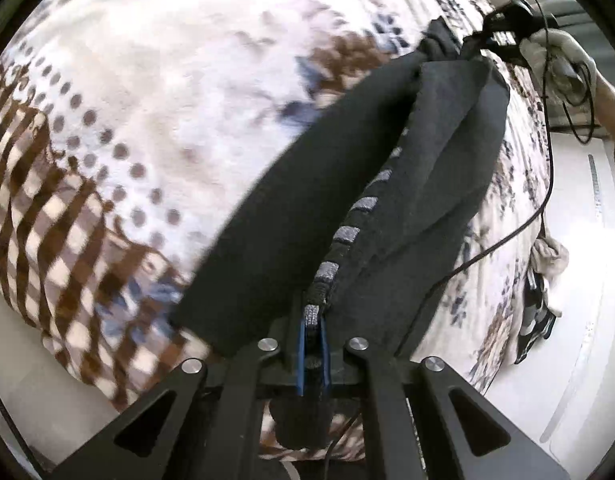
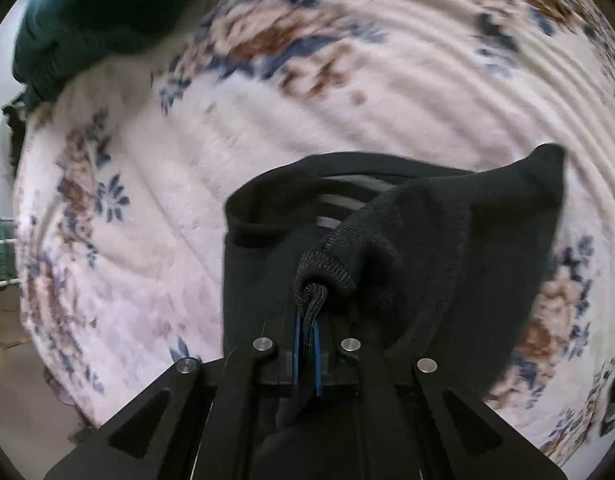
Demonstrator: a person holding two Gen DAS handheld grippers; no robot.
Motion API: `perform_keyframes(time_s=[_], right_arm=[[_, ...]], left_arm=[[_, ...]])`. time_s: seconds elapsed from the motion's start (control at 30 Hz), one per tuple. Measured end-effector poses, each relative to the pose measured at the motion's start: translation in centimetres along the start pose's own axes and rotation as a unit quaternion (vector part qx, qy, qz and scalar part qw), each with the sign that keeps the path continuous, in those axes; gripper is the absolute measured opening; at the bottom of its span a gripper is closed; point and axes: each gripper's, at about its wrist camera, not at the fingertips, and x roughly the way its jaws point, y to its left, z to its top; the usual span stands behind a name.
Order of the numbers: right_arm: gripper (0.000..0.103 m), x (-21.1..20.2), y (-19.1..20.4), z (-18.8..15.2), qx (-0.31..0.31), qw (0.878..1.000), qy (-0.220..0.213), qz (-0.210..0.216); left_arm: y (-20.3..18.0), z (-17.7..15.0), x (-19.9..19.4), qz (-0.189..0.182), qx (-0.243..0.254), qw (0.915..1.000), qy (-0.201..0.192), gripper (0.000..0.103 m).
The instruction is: Fold small clothes
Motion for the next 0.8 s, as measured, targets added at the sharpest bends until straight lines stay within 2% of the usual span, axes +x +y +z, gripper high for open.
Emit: perform_keyframes(time_s=[0.13, 0.23, 0.27, 0.3, 0.33, 0.37, 0.4, 0.43, 0.47, 0.53, 0.63, 0.67, 0.73, 0.77, 0.8], right_arm=[[0.005, 2.8, 2.3, 0.6, 0.003, 1.0, 0.007, -0.03], [0.008, 3.9, 2.4, 1.0, 0.025, 0.999, 0.021, -0.03], [0.013, 3.9, 2.2, 1.0, 0.034, 0.999, 0.024, -0.016], [0.019, 3.7, 1.9, 0.8, 0.043, 0.999, 0.024, 0.002], [0.04, 3.3, 1.6, 0.5, 0.046, 0.998, 0.028, 0.023], [0.056, 2.7, 1.4, -0.1, 0.044, 0.997, 0.032, 0.048], [0.06, 1.4, 1.2, -1.6, 0.036, 0.996, 0.028, 0.078], [0.062, 0.7, 1.1, -2.6, 0.028, 0.995, 0.025, 0.089], [0.062, -0.6, 0.8, -4.9, 0.01, 0.995, 0.02, 0.095], [0.062, -2.1, 0.0, -8.7, -0.006, 0.995, 0.012, 0.094], [0.063, -2.7, -2.6, -17.5, -0.011, 0.997, 0.019, 0.08], [0.063, -2.3, -4.1, -21.8, -0.004, 0.997, 0.028, 0.067], [0.063, -0.7, -5.9, -28.0, 0.017, 0.997, 0.051, 0.057], [0.063, 0.5, -7.1, -31.5, 0.036, 0.995, 0.069, 0.057], [0.063, 2.0, -8.3, -35.0, 0.059, 0.992, 0.094, 0.064]], left_arm=[[1.1, 0.5, 1.1, -0.008, 0.006, 0.9997, 0.023, 0.005], [1.8, 1.0, 2.1, -0.017, 0.008, 0.9988, 0.044, 0.008], [2.1, 1.2, 2.2, -0.018, 0.005, 0.9986, 0.049, 0.008], [2.6, 1.4, 2.2, -0.026, -0.004, 0.9979, 0.06, 0.013], [3.2, 1.5, 2.1, -0.035, -0.013, 0.9969, 0.068, 0.019], [3.6, 1.6, 1.7, -0.043, -0.014, 0.9966, 0.069, 0.021], [3.8, 1.8, 1.3, -0.045, -0.009, 0.9966, 0.068, 0.031], [3.8, 1.9, 1.1, -0.044, -0.002, 0.9967, 0.068, 0.048], [3.7, 2.0, 1.0, -0.045, 0.005, 0.9966, 0.069, 0.052], [2.9, 2.2, 1.2, -0.037, 0.025, 0.9961, 0.076, 0.054], [1.4, 2.0, 2.2, -0.011, 0.06, 0.9945, 0.086, 0.054], [0.5, 1.7, 2.6, -0.005, 0.075, 0.9935, 0.085, 0.054], [-0.9, 1.1, 3.3, 0.019, 0.096, 0.9919, 0.081, 0.049], [-1.6, 0.8, 3.6, 0.036, 0.107, 0.9906, 0.077, 0.038], [-2.0, 0.5, 4.0, 0.047, 0.114, 0.9895, 0.075, 0.002]])
